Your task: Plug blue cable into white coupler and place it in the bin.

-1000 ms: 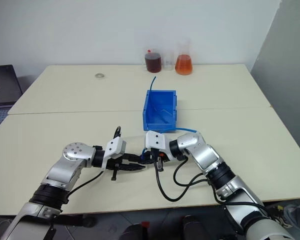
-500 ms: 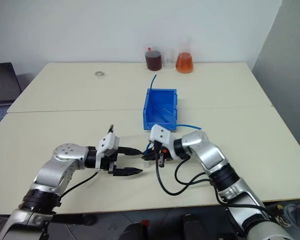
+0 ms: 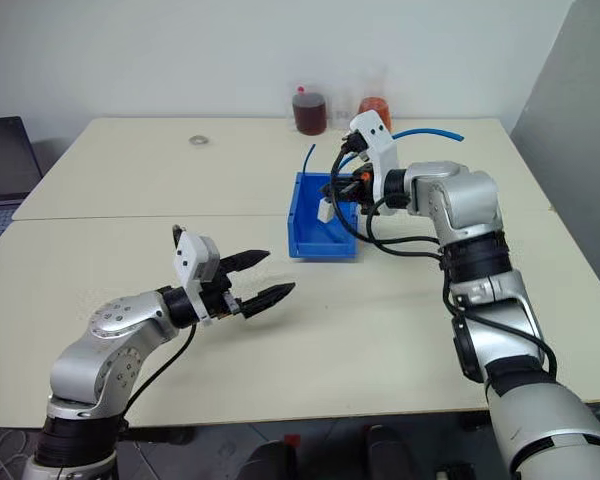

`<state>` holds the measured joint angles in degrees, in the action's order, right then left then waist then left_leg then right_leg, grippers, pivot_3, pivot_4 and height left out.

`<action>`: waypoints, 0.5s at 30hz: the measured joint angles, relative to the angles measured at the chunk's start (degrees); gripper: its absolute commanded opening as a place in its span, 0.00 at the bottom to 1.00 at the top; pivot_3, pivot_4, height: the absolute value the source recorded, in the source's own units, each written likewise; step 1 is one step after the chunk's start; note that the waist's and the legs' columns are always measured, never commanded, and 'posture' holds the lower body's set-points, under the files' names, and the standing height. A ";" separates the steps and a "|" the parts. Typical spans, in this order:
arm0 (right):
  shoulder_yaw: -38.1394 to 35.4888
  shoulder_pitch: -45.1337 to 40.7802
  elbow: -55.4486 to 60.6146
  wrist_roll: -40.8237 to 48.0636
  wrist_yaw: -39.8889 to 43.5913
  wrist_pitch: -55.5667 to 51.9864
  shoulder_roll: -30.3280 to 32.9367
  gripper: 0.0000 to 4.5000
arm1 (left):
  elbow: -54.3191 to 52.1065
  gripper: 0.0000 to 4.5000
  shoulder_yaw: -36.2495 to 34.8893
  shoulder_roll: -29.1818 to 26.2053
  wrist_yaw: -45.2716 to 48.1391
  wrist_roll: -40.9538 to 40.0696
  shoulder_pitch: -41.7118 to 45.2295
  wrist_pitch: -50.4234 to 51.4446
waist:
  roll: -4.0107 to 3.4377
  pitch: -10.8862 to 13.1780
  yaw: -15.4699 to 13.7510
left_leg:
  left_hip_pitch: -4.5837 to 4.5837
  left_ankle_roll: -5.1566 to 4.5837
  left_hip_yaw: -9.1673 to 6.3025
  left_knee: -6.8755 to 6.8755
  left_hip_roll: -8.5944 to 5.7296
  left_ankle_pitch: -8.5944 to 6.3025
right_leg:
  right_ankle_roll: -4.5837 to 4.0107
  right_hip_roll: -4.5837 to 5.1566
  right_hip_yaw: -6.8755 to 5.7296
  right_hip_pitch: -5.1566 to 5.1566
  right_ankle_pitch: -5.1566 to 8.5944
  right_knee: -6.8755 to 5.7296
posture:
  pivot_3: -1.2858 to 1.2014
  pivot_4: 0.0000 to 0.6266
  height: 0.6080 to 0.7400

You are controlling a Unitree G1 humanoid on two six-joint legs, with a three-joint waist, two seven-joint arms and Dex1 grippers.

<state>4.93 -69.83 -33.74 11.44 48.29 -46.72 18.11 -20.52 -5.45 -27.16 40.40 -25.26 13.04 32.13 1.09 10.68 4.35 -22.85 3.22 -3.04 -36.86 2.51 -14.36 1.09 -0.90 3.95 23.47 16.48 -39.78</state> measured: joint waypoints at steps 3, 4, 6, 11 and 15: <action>0.69 -4.20 -13.13 -2.51 -0.70 7.36 -1.76 0.03 | -0.14 0.99 -1.12 3.72 -6.73 1.32 -0.28 -0.04 | 0.01 0.01 0.01 | -0.02 0.00 0.05 0.01 0.00 0.00 | 0.00 0.02 0.03 0.03 -0.01 0.03 | 0.52 0.24 1.00; 0.80 -5.54 -17.23 -3.55 -1.13 10.35 -2.77 0.03 | -0.25 0.99 -1.13 4.81 -9.10 1.93 -0.28 -0.13 | 0.01 0.01 0.07 | -0.03 0.01 0.05 0.03 0.01 -0.01 | 0.00 0.02 0.03 0.04 -0.01 0.02 | 0.52 0.24 1.00; 0.84 -7.39 -23.85 -5.00 -2.92 14.90 -4.37 0.03 | -1.48 0.99 -0.86 6.20 -11.62 3.08 -0.57 -0.29 | 0.01 0.01 0.11 | -0.05 0.02 0.03 0.06 0.02 -0.01 | -0.01 0.02 0.00 0.04 -0.01 0.02 | 0.52 0.24 1.00; 0.61 -10.29 -34.39 -6.39 -4.77 20.01 -7.07 0.26 | -3.75 1.00 1.28 7.20 -13.61 3.96 -3.59 -1.19 | 0.00 0.01 0.06 | -0.05 0.05 0.06 0.08 0.00 -0.02 | -0.01 0.06 0.04 0.06 -0.01 0.01 | 0.52 0.24 1.00; 0.06 -12.09 -36.66 -7.51 -4.78 22.55 -7.38 0.48 | -4.24 1.00 1.02 6.08 -13.66 4.16 -5.83 -2.09 | 0.00 0.01 -0.01 | -0.03 0.05 0.03 0.08 0.00 -0.02 | -0.01 0.05 0.01 0.06 -0.01 -0.01 | 0.52 0.24 1.00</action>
<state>4.99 -81.92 -70.40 3.93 43.52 -24.17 10.72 -24.76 -4.43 -21.08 26.74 -21.09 7.21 30.04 1.09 10.69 4.34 -22.88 3.28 -3.01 -36.78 2.51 -14.38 1.08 -0.85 3.95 23.52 16.47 -39.80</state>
